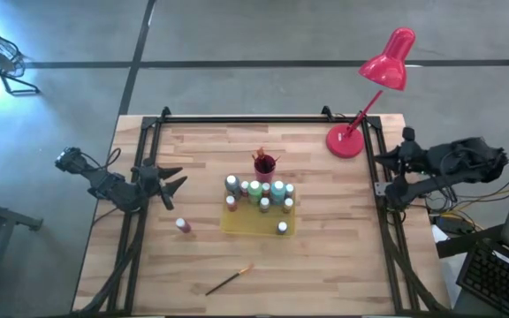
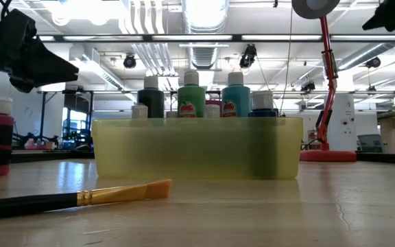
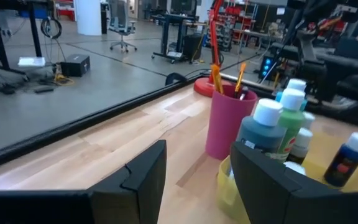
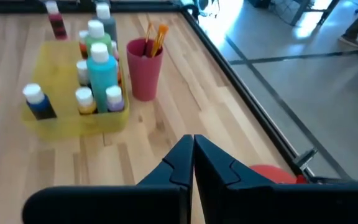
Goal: Pick & Place Paint Supplies
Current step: Put the gold paint brush into the pink cup
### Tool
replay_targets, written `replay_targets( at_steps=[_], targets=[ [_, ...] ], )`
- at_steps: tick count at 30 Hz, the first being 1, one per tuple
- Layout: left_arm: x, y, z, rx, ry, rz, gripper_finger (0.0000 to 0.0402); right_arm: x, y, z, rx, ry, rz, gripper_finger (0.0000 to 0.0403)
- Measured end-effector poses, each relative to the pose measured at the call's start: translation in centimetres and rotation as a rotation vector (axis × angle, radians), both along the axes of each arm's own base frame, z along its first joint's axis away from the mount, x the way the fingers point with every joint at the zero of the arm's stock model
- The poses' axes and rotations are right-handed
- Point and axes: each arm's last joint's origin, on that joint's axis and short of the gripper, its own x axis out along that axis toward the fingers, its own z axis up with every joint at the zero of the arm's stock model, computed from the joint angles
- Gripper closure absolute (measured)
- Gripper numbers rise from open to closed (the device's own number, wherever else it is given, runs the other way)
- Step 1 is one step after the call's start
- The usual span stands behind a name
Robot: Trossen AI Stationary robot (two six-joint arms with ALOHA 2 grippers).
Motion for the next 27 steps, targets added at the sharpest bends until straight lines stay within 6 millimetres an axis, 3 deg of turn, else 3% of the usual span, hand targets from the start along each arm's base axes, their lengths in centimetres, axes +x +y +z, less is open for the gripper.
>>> replay_targets(
  at_steps=[13, 21, 27],
  targets=[
    [0.0, -0.1, 0.3, -0.017, 0.001, -0.045, 0.0217, 1.4, 0.4, -2.5, -0.027, 0.103, 0.000, 0.0394],
    [-0.2, 0.1, 4.1, 0.093, 0.013, -0.074, 0.0217, 1.5, 0.4, -2.8, -0.031, 0.116, 0.000, 0.0394],
    [1.3, -0.9, 6.6, 0.149, 0.095, -0.103, 0.0217, 1.5, 0.4, -2.8, -0.031, 0.116, 0.000, 0.0394]
  ],
)
